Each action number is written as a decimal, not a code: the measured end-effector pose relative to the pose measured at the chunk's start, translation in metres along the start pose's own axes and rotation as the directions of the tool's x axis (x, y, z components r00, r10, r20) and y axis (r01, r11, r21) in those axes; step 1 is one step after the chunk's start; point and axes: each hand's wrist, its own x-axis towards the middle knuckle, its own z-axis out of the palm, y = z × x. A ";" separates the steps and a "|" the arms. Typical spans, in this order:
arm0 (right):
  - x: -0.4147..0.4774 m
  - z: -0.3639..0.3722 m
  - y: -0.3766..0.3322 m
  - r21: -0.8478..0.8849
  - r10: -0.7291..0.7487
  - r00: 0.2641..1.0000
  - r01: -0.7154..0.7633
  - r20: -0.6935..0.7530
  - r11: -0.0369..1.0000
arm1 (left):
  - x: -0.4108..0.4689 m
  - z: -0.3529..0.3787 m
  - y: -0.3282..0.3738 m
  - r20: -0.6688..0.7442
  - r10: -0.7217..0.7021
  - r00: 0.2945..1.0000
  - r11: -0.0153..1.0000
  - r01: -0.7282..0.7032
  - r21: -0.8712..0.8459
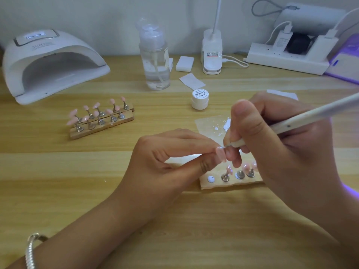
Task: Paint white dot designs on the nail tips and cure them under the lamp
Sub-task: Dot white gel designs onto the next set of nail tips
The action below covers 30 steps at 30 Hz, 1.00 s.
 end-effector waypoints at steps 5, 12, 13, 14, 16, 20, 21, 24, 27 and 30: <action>0.000 -0.001 0.002 0.007 -0.008 1.000 0.008 -0.001 1.000 | 0.000 0.000 0.001 0.000 -0.001 1.000 1.000 0.001 0.008; 0.006 -0.004 -0.002 0.083 0.025 0.998 -0.020 -0.058 0.996 | 0.000 -0.001 0.001 -0.026 -0.020 0.999 1.000 0.020 0.010; 0.009 -0.006 -0.003 0.088 0.021 0.996 -0.014 -0.088 0.996 | 0.000 -0.001 0.000 -0.033 -0.024 0.999 1.000 0.025 0.016; 0.012 -0.009 -0.004 0.077 0.017 0.993 -0.008 -0.118 0.997 | 0.000 -0.001 0.000 -0.036 -0.027 0.999 0.999 0.027 0.020; 0.019 -0.014 -0.006 0.058 0.020 0.986 -0.010 -0.165 0.998 | 0.000 -0.001 0.001 -0.040 -0.030 0.999 0.999 0.030 0.022; 0.033 -0.033 0.006 -0.005 0.080 0.977 -0.082 -0.199 0.997 | 0.000 -0.001 0.003 -0.052 -0.055 0.997 0.998 0.056 0.023; 0.036 -0.039 0.012 -0.041 0.107 0.974 -0.117 -0.199 0.992 | -0.001 -0.001 0.003 -0.060 -0.065 0.996 0.997 0.067 0.031; 0.036 -0.052 0.034 -0.219 0.207 0.963 -0.243 -0.174 0.945 | -0.003 -0.002 0.004 -0.086 -0.097 0.992 0.993 0.103 0.059; 0.028 -0.056 0.052 -0.303 0.367 0.923 -0.385 -0.117 0.872 | -0.004 -0.002 0.005 -0.097 -0.144 0.985 0.986 0.151 0.064; 0.024 -0.057 0.062 -0.358 0.417 0.907 -0.410 -0.063 0.839 | -0.005 -0.003 0.005 -0.084 -0.174 0.981 0.982 0.179 0.058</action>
